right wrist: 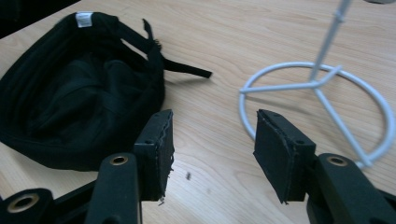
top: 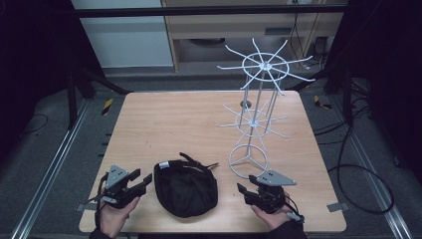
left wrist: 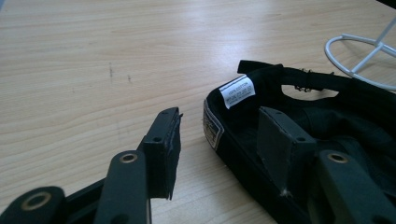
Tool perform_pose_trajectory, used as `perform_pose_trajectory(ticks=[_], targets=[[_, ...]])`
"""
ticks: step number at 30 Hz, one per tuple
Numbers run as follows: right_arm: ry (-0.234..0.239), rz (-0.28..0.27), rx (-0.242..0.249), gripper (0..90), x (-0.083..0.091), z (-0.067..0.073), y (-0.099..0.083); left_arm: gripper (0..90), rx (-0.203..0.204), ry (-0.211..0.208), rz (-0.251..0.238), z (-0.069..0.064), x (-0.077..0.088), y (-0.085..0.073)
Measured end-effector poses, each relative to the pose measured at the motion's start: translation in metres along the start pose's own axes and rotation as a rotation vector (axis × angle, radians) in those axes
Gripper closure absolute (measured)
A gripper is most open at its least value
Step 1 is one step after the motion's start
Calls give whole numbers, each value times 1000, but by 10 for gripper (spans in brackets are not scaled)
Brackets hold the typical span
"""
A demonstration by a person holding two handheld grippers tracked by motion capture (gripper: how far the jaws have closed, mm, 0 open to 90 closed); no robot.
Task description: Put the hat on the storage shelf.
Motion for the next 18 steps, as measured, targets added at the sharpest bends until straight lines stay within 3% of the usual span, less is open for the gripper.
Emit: perform_pose_trajectory(ticks=[6, 18], targets=[[38, 18, 20, 503, -12, 18, 2, 491, -15, -17, 18, -7, -4, -1], [94, 71, 43, 507, -32, 46, -2, 468, -35, -18, 120, -12, -30, -7]])
Point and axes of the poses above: each handheld gripper's, and its own axes: x roughly backward along the jaws, y roughly out of its top, z roughly to its left, the point moved 3 cm from there along -x, roughly forward along the jaws, and after that the axes turned 5 degrees about -x, right-handed, at the moved point
